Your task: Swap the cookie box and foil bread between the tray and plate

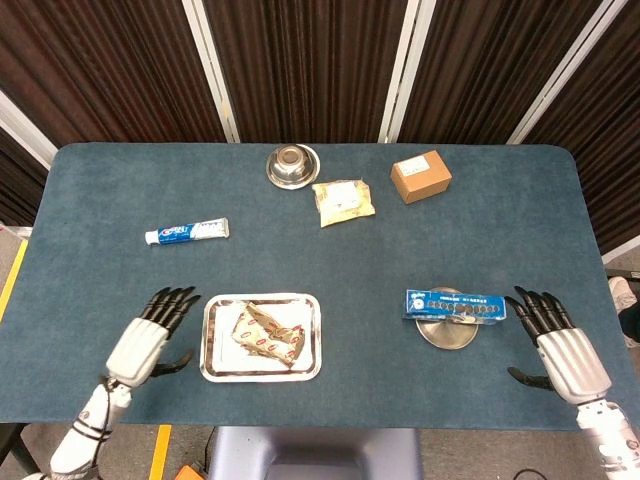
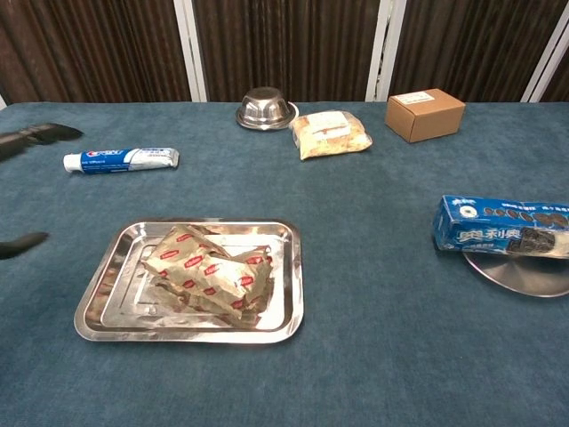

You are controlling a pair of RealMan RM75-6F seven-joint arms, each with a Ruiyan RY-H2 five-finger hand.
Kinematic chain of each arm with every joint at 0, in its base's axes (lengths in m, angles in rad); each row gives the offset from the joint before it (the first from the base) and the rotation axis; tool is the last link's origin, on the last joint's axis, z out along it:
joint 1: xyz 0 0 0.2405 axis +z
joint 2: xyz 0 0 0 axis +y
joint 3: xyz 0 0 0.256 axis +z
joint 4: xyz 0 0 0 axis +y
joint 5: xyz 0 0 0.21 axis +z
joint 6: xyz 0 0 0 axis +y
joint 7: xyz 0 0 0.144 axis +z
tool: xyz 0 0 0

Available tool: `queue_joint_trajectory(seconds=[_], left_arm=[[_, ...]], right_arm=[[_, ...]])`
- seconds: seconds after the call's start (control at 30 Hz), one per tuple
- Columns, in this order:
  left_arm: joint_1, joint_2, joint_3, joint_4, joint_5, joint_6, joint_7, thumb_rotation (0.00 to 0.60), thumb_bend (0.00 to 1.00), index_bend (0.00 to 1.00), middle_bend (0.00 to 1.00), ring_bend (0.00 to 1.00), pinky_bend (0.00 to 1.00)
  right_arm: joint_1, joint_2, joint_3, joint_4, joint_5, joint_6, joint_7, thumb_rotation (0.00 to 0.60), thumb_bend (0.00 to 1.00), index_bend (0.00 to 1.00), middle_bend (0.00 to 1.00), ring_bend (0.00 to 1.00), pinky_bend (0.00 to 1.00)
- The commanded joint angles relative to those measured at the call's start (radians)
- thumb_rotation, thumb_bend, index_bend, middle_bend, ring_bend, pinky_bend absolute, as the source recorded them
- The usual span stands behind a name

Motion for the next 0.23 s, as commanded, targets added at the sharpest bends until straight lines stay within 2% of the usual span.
queue_joint_trajectory(seconds=[0.03, 0.07, 0.13, 0.23], left_arm=[[0.152, 0.073, 0.023, -0.011, -0.046, 0.156, -0.028, 0.600, 0.35, 0.00, 0.00, 0.00, 0.01], [0.154, 0.092, 0.028, -0.004, -0.035, 0.155, -0.023, 0.600, 0.35, 0.00, 0.00, 0.00, 0.01], [0.164, 0.107, 0.003, -0.009, -0.040, 0.176, -0.060, 0.600, 0.36, 0.00, 0.00, 0.00, 0.01], [0.170, 0.103, -0.027, 0.024, -0.060, 0.169, -0.039, 0.600, 0.36, 0.00, 0.00, 0.00, 0.01]], right_arm=[[-0.084, -0.029, -0.003, -0.067, 0.031, 0.091, -0.241, 0.600, 0.20, 0.00, 0.00, 0.00, 0.02], [-0.092, -0.038, -0.005, -0.069, 0.015, 0.107, -0.264, 0.600, 0.20, 0.00, 0.00, 0.00, 0.01], [-0.103, -0.056, -0.009, -0.066, -0.009, 0.128, -0.290, 0.600, 0.20, 0.00, 0.00, 0.00, 0.00], [-0.106, -0.063, -0.008, -0.068, -0.004, 0.120, -0.296, 0.600, 0.20, 0.00, 0.00, 0.00, 0.00]])
